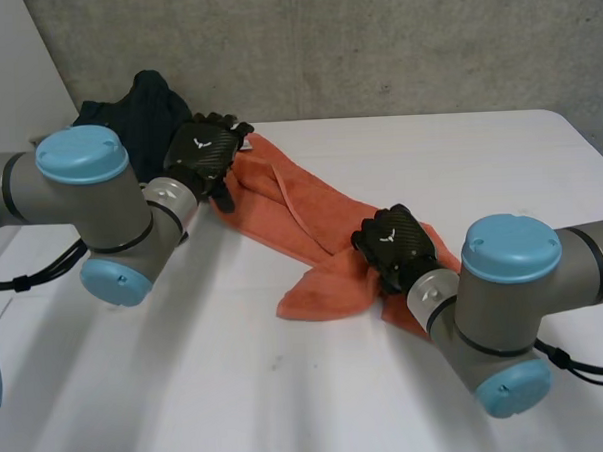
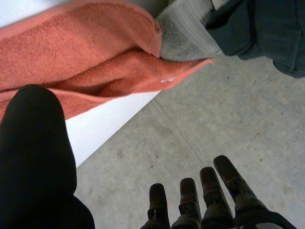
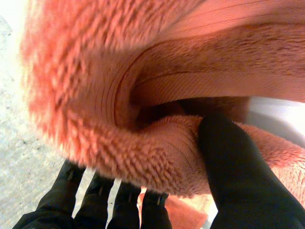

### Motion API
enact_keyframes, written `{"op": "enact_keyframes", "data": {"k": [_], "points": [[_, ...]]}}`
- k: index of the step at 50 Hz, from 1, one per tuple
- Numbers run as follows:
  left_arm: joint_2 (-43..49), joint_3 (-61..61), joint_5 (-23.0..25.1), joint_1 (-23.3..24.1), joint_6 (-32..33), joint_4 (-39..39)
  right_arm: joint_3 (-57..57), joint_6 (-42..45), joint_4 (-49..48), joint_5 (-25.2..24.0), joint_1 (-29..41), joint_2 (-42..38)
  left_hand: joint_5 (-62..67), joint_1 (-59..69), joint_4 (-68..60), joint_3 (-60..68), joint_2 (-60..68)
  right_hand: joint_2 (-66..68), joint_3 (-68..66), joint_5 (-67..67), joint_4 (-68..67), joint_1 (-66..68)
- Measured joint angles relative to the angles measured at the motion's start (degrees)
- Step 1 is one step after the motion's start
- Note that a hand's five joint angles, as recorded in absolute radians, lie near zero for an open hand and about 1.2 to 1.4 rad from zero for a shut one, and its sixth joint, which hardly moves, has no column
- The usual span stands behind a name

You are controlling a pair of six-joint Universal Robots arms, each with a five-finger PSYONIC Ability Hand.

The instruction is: Fold the laundry.

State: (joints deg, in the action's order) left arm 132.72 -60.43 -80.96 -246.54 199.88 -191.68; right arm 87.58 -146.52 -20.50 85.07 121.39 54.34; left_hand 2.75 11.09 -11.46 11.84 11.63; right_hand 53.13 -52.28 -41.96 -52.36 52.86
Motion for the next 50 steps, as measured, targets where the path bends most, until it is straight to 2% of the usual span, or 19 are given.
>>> {"op": "enact_keyframes", "data": {"k": [3,4,7,11,14,17,20,25,29,31,32,34,35,36,39,43,47,49,50], "points": [[-0.3,0.1,0.1,0.1,0.0,0.2,-1.2,0.7,0.6,0.1,0.0,-0.1,0.0,0.0,0.0,0.0,0.0,7.3,-7.8,-7.9,-7.9,6.9],[-0.6,0.3,0.3,0.1,0.1,0.4,-2.4,0.9,1.8,0.0,0.1,0.6,0.0,0.0,0.0,0.0,0.0,13.5,-14.0,-13.8,-14.2,11.3],[-0.6,0.8,0.6,0.1,0.2,0.7,-3.8,-0.1,4.3,-0.5,0.4,3.2,0.0,0.0,0.0,0.0,0.0,14.0,-15.3,-14.5,-15.8,11.3],[0.2,2.7,1.0,0.3,0.3,1.3,-5.5,-3.7,8.3,-2.7,1.0,10.8,0.0,0.0,0.0,0.0,0.0,14.0,-15.3,-14.5,-15.8,11.3],[1.6,5.2,1.2,0.9,0.4,3.0,-7.6,-9.8,12.9,-7.0,1.4,20.1,0.0,0.0,0.0,0.0,0.0,14.0,-15.3,-14.4,-15.8,11.3],[3.1,7.6,1.2,1.8,0.5,5.0,-9.2,-14.4,15.6,-10.1,1.3,25.1,0.0,0.0,0.0,0.0,0.0,14.0,-15.3,-14.5,-15.8,11.3],[5.1,10.4,1.2,3.1,0.7,8.2,-11.7,-22.4,19.3,-14.8,0.6,31.4,0.0,0.0,0.0,0.0,0.0,14.0,-15.3,-14.5,-15.8,11.3],[8.4,14.2,1.0,5.6,1.5,13.6,-14.4,-33.1,21.4,-19.6,-0.8,37.1,0.0,0.0,0.0,0.0,0.0,14.0,-15.3,-14.5,-15.8,11.3],[10.4,16.0,0.8,7.2,2.1,16.5,-15.2,-38.7,21.4,-21.3,-2.1,39.6,0.0,0.0,0.0,0.0,0.0,14.0,-15.3,-14.5,-16.0,11.3],[11.0,16.3,0.5,7.7,2.4,17.5,-15.2,-40.3,21.1,-21.5,-3.1,40.1,9.9,12.2,-10.3,10.0,10.1,14.0,-15.3,-14.5,-16.0,11.3],[11.3,16.4,0.1,7.8,2.6,17.9,-15.2,-40.8,21.0,-21.5,-3.7,40.3,9.9,12.2,-10.3,10.0,10.1,14.0,-15.3,-14.5,-16.0,11.3],[11.2,16.6,-1.1,7.8,2.9,18.4,-15.1,-41.6,20.5,-21.3,-5.3,40.1,33.6,41.4,-34.8,34.2,35.9,14.0,-15.3,-14.5,-16.0,11.3],[11.2,16.6,-1.1,7.8,2.9,18.4,-15.1,-41.6,20.5,-21.3,-5.3,40.1,33.6,41.4,-34.8,34.2,35.9,14.0,-15.3,-14.5,-16.0,11.3],[10.7,16.6,-3.1,7.5,3.2,18.8,-15.0,-42.0,19.9,-20.9,-7.8,39.4,51.2,55.0,-53.9,53.3,54.1,14.0,-15.3,-14.5,-16.0,11.3],[8.8,16.5,-5.9,6.6,3.1,18.8,-15.2,-41.6,19.6,-20.0,-10.0,37.6,52.2,55.0,-56.5,55.5,56.4,14.0,-15.3,-14.5,-16.0,11.3],[1.5,15.9,-9.3,4.8,1.4,17.9,-17.4,-39.0,19.2,-16.6,-14.1,31.2,52.2,55.0,-56.8,55.9,56.7,14.0,-15.3,-14.5,-16.0,11.3],[-6.2,14.4,-8.2,4.6,-1.3,16.1,-21.6,-35.8,19.0,-12.7,-16.7,24.1,52.2,55.0,-56.8,55.9,56.7,14.0,-15.7,-14.5,-16.0,11.3],[-6.8,14.3,-8.1,4.7,-1.5,16.0,-21.9,-35.6,19.0,-12.4,-16.9,23.6,52.2,55.0,-56.8,55.9,56.7,14.0,-15.7,-14.4,-16.0,11.3],[-10.4,13.4,-7.3,5.3,-2.8,14.8,-24.6,-34.1,18.7,-10.5,-17.8,19.9,52.2,55.0,-56.8,55.9,56.7,14.0,-15.8,-14.4,-16.0,11.3]]}}
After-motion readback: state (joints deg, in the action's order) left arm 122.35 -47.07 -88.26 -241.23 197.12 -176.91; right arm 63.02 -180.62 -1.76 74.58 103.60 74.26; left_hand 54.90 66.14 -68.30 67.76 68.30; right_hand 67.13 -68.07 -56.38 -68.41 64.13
